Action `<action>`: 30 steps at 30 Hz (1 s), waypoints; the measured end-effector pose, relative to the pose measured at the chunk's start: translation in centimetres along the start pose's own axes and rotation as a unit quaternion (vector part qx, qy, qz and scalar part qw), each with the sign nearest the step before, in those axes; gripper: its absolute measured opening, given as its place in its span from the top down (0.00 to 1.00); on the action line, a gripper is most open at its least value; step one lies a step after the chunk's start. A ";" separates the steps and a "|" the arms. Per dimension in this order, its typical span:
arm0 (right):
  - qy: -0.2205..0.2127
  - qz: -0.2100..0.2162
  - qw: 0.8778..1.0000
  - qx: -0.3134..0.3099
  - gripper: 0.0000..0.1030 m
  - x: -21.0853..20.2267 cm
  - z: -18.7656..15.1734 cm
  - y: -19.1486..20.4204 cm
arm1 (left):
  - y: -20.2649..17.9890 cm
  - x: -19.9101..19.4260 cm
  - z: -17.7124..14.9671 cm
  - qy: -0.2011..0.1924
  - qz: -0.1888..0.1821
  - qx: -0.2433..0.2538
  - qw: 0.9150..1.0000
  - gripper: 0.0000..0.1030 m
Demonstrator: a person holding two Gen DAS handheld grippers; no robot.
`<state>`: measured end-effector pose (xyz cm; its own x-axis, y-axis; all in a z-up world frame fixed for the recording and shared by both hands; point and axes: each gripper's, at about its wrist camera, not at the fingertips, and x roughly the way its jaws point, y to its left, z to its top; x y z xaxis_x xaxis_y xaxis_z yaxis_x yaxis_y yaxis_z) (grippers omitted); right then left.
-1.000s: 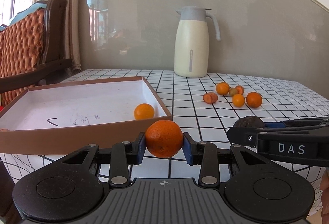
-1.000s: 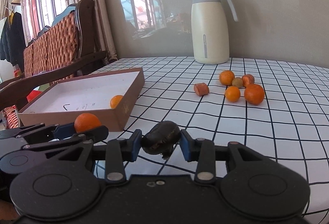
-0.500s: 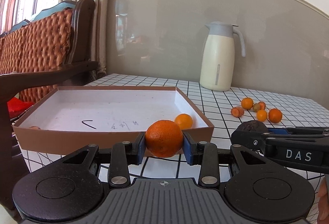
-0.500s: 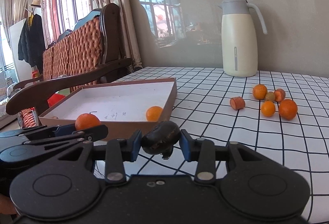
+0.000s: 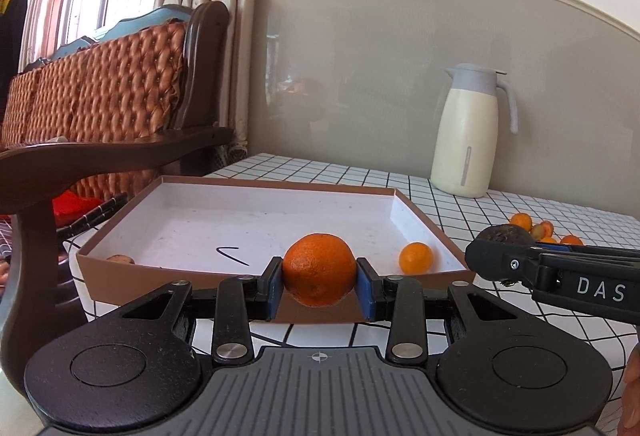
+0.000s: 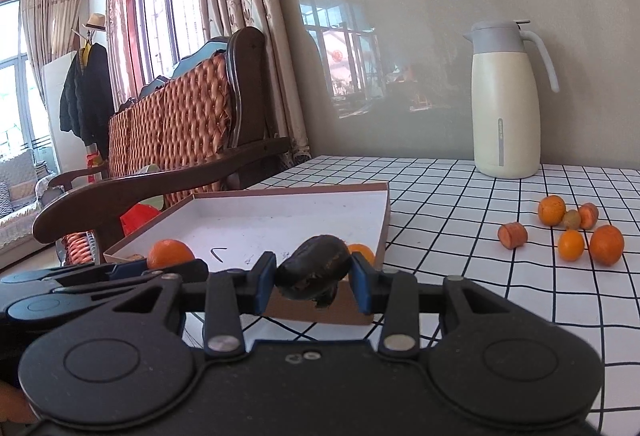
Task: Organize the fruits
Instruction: 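Carry the large orange with the left gripper while the right carries the dark fruit to the tray, then open the left gripper over the tray while the right gripper releases the dark fruit there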
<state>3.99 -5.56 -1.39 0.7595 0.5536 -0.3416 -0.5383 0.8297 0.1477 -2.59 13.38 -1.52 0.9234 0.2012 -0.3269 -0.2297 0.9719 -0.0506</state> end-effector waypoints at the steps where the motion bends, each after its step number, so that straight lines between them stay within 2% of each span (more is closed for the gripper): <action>1: -0.001 0.001 1.000 0.002 0.70 0.2 0.1 0.0 | 0.4 0.0 0.1 -0.001 0.004 -0.003 1.000 0.63; 13: -0.006 0.004 1.000 0.019 0.70 2.4 0.7 0.5 | 4.9 1.0 1.7 -0.014 0.054 -0.032 0.998 0.63; 30: -0.023 -0.014 0.999 0.018 0.70 4.9 2.1 -0.3 | 8.0 4.3 3.9 -0.021 0.085 -0.042 0.995 0.63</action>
<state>8.66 -2.91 -1.18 0.7905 0.5319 -0.3037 -0.5038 0.8466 0.1715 0.78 22.55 0.35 0.8806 0.3691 -0.2971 -0.4075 0.9099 -0.0773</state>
